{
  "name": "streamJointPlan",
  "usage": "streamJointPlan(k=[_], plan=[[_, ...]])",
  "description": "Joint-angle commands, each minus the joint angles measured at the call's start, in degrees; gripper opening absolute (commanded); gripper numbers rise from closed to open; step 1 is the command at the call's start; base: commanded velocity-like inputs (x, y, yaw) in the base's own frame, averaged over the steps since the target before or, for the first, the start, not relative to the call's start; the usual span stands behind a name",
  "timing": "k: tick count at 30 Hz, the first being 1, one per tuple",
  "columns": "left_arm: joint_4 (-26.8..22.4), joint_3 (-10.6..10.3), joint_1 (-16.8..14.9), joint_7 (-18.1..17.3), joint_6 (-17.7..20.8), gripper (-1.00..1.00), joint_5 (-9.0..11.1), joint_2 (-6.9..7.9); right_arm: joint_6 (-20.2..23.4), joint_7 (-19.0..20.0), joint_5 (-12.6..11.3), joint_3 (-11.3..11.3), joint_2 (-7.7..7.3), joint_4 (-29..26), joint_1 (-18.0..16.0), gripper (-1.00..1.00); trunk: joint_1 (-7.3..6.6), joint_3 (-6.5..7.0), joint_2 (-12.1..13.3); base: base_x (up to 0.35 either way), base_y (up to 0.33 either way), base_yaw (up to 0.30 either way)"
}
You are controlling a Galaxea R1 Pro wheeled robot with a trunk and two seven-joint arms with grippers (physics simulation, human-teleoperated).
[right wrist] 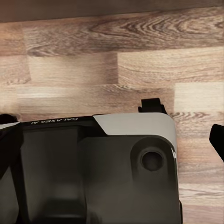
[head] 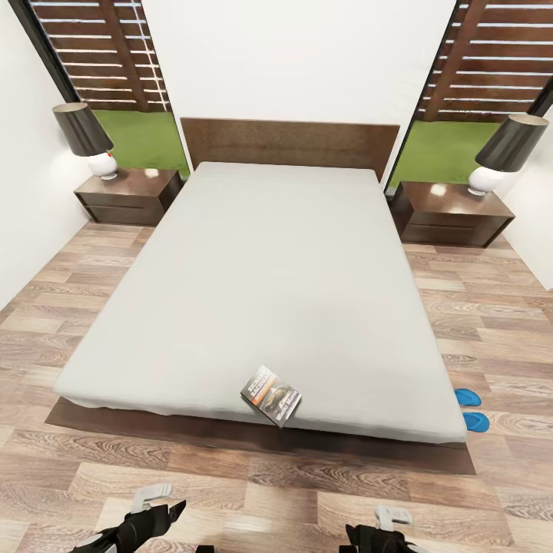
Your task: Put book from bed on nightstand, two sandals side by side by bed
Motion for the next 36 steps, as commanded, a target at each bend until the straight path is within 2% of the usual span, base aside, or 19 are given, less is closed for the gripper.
streamJointPlan(k=[1,8,12,17,26,28,30,32,36], plan=[[0.1,-0.5,0.0,-0.2,-0.2,1.00,0.5,0.01,-0.3,0.2,-0.6,0.4,-0.03,0.1,0.0,1.00,0.03,-0.07,-0.1,0.000,0.000,0.000],[0.1,-0.5,0.7,-0.2,-0.2,1.00,0.5,0.11,-0.4,0.2,-0.9,0.4,0.30,0.1,0.0,1.00,0.03,-0.07,-0.1,0.000,0.000,0.000],[0.1,-0.5,1.0,-0.2,-0.2,1.00,0.5,0.11,-0.4,0.2,-0.8,0.5,1.89,0.2,0.0,1.00,0.03,-0.07,-0.1,0.000,0.000,0.000],[0.1,-0.5,1.4,-0.2,-0.2,1.00,0.5,0.10,-0.7,0.1,-0.5,0.6,5.53,0.0,0.0,1.00,0.03,-0.07,-0.1,0.000,0.000,0.000],[0.1,-0.5,1.5,-0.2,-0.2,1.00,0.5,0.04,-0.7,0.4,-0.6,0.8,7.72,-0.8,0.0,1.00,0.03,-0.07,-0.1,0.000,0.000,0.000],[0.1,-0.5,1.5,-0.2,-0.2,1.00,0.5,-0.02,-0.7,0.6,-0.8,0.8,7.86,-2.1,0.0,1.00,0.03,-0.07,-0.1,0.000,0.000,0.000],[0.1,-0.6,1.5,-0.2,-0.2,1.00,0.5,-0.06,-0.6,0.7,-1.0,0.7,8.07,-5.9,0.0,1.00,0.03,-0.07,-0.1,0.000,0.000,0.000],[0.1,-0.5,1.6,-0.2,-0.2,1.00,0.5,-0.08,-0.3,1.7,-1.1,0.7,8.32,-9.5,0.0,1.00,0.03,-0.07,-0.1,0.000,0.000,0.000],[0.1,-0.5,1.6,-0.2,-0.2,1.00,0.6,-0.08,0.0,9.7,-2.0,0.7,8.64,-12.1,0.0,1.00,0.03,-0.07,-0.1,0.000,0.000,0.000]])
